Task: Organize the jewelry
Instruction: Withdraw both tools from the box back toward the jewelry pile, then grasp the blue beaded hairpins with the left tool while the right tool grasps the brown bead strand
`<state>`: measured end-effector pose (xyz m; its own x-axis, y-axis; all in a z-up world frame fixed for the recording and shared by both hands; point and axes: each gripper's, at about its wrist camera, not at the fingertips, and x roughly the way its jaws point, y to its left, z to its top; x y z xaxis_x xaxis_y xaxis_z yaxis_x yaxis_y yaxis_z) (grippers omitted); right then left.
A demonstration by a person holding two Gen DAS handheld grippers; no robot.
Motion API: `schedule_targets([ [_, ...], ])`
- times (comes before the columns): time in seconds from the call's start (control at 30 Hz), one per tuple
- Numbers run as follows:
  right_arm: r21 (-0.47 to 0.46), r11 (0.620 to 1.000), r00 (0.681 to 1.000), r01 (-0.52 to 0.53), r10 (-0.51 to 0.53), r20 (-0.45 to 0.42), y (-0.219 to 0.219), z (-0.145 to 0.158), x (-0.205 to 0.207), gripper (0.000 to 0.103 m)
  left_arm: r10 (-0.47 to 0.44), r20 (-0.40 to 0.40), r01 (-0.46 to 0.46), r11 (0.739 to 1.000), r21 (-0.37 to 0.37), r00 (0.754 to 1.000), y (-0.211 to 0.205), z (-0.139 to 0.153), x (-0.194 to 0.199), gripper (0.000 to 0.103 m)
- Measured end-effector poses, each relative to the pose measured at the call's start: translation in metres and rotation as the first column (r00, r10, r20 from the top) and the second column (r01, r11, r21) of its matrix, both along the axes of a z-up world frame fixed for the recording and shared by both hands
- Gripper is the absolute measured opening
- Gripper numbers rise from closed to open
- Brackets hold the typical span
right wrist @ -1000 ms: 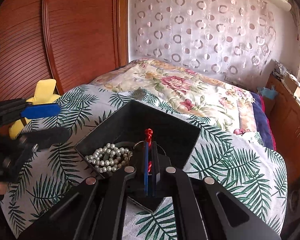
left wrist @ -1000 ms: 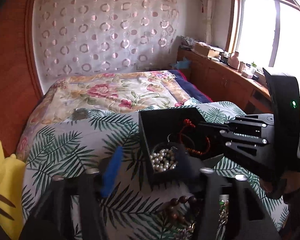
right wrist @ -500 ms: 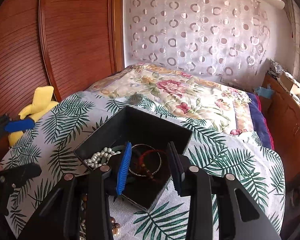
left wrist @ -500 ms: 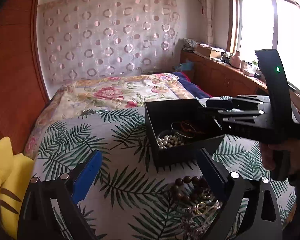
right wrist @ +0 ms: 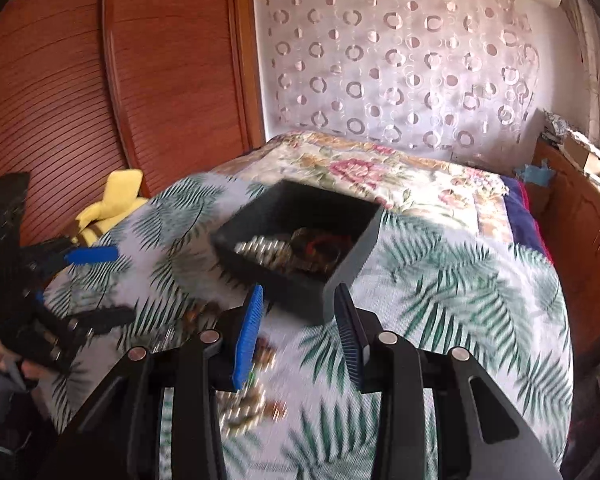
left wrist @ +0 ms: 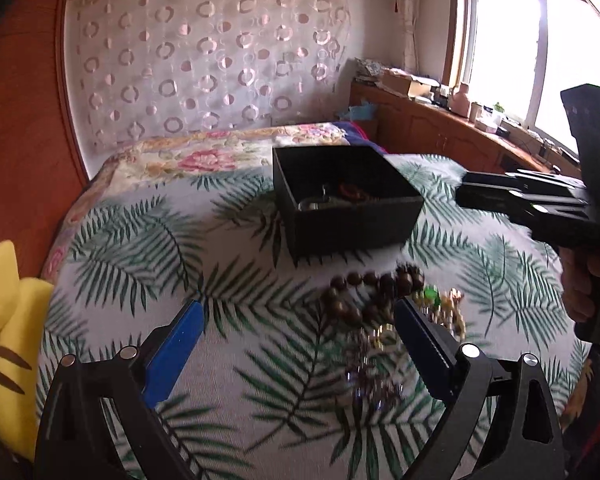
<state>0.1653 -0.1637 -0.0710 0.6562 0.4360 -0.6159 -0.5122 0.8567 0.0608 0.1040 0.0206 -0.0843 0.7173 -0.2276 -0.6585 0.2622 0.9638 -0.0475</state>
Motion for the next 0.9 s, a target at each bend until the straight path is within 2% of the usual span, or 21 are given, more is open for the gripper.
schedule_targets([
  [0.27, -0.006, 1.0, 0.997, 0.014, -0.015, -0.08, -0.009, -0.033, -0.038, 0.04, -0.035, -0.065, 0.032, 0.999, -0.037, 0.997, -0.001, -0.017, -0.012, 0.092],
  [0.37, -0.015, 1.0, 0.995, 0.023, -0.024, -0.101, -0.009, -0.045, -0.048, 0.04, -0.052, -0.085, 0.047, 0.997, -0.057, 0.995, -0.006, -0.02, -0.013, 0.08],
  [0.53, -0.02, 1.0, 0.992, 0.017, -0.019, -0.121, -0.008, -0.057, -0.059, 0.04, -0.085, -0.141, 0.072, 0.993, -0.098, 0.986, -0.017, -0.029, -0.007, 0.051],
  [0.6, -0.021, 1.0, 0.992, 0.014, -0.017, -0.126, -0.007, -0.06, -0.06, 0.04, -0.091, -0.159, 0.075, 0.992, -0.103, 0.983, -0.021, -0.032, -0.004, 0.044],
  [0.77, -0.028, 0.999, 0.993, 0.018, -0.021, -0.118, -0.005, -0.061, -0.061, 0.04, -0.088, -0.191, 0.07, 0.993, -0.095, 0.978, -0.028, -0.038, 0.002, 0.036],
  [0.9, -0.022, 1.0, 0.993, 0.018, -0.02, -0.12, -0.006, -0.059, -0.062, 0.04, -0.085, -0.191, 0.07, 0.994, -0.085, 0.978, -0.031, -0.039, 0.004, 0.035],
])
